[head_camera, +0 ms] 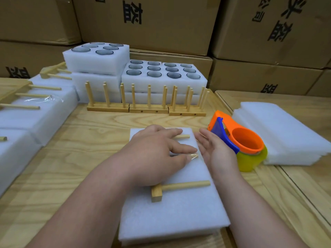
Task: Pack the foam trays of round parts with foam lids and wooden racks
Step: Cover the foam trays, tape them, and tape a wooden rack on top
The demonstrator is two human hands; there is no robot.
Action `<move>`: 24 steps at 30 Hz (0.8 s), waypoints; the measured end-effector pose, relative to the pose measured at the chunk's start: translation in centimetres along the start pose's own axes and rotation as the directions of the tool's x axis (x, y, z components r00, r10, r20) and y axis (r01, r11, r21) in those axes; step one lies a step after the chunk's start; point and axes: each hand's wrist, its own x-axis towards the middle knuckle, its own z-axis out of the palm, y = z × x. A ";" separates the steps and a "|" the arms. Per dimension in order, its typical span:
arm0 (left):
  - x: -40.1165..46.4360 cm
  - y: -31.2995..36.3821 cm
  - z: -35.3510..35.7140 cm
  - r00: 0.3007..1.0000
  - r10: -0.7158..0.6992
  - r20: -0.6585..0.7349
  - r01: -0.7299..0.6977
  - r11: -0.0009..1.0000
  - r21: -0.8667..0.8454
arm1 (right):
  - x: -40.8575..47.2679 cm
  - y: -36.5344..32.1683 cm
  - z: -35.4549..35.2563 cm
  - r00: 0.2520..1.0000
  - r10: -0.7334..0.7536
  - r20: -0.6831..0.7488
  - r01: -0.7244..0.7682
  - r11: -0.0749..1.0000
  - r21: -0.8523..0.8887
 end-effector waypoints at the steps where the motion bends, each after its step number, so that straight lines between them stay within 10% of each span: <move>1: 0.0 0.0 -0.1 1.000 -0.001 0.019 0.000 1.000 0.031 | 0.0 0.0 0.1 1.000 0.004 0.018 -0.004 1.000 0.023; 13: 0.5 0.0 -0.3 0.996 -0.026 0.083 0.021 0.998 0.060 | -0.1 0.3 0.4 0.989 -0.147 0.000 0.142 0.954 -0.263; 21: -2.4 -2.6 -1.2 0.922 -0.174 -0.345 0.001 0.894 -0.448 | 0.4 0.3 0.0 0.999 -0.034 0.027 0.036 0.997 -0.065; 24: -3.6 -3.6 0.7 0.912 -0.349 -0.217 0.115 0.723 -0.681 | 0.3 0.4 0.2 0.996 -0.081 0.025 0.084 0.978 -0.189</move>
